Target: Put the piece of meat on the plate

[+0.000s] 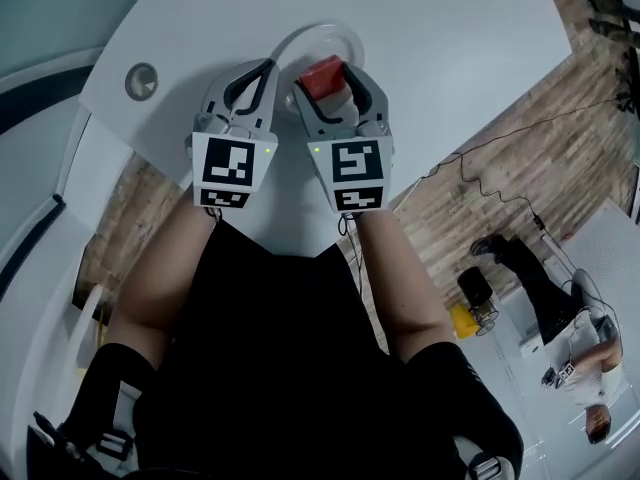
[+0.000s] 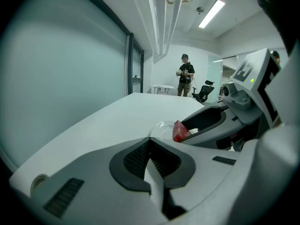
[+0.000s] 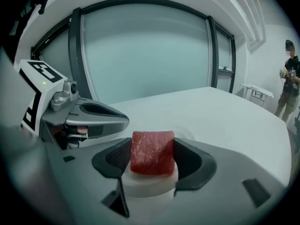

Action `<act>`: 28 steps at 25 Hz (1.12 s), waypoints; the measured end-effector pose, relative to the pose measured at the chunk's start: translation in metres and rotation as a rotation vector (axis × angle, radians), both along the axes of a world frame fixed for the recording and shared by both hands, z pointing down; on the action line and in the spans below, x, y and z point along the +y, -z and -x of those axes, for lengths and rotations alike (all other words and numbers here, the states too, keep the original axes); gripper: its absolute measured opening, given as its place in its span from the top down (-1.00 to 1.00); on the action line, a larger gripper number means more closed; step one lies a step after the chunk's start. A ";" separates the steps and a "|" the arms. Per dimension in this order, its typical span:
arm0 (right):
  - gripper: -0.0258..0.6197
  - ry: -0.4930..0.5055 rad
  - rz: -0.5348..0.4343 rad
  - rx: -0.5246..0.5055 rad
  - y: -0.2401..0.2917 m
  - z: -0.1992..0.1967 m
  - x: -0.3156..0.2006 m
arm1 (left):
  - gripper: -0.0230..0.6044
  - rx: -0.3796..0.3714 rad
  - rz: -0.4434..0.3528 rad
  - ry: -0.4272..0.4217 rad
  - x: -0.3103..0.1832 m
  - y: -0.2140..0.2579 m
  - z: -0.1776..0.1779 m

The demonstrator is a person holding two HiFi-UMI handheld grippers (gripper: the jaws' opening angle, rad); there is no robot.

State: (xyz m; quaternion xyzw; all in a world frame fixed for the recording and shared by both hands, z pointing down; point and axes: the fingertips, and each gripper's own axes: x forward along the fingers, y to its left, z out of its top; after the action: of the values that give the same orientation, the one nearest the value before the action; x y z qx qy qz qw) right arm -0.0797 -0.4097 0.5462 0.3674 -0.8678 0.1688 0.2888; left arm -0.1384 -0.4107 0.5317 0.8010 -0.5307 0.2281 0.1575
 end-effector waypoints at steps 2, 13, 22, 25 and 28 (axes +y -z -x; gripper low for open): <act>0.04 0.013 -0.001 0.018 -0.001 0.003 -0.001 | 0.92 0.002 0.008 0.000 -0.001 -0.002 0.000; 0.03 0.042 -0.019 0.097 -0.009 0.013 -0.005 | 0.92 0.023 0.022 0.009 0.000 -0.010 0.004; 0.04 0.019 -0.049 0.020 0.013 0.007 -0.007 | 0.92 0.018 -0.003 0.008 -0.002 0.004 0.001; 0.04 0.009 -0.077 -0.011 0.030 0.007 -0.007 | 0.92 0.012 -0.025 0.004 -0.002 0.017 0.002; 0.19 -0.013 -0.113 -0.037 0.048 -0.001 -0.004 | 0.92 0.007 -0.058 -0.002 0.002 0.034 -0.003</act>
State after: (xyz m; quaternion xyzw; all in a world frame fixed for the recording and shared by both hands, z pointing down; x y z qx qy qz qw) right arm -0.0785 -0.4134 0.4985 0.3857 -0.8787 0.1282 0.2505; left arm -0.1359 -0.4084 0.4978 0.8066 -0.5355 0.2100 0.1359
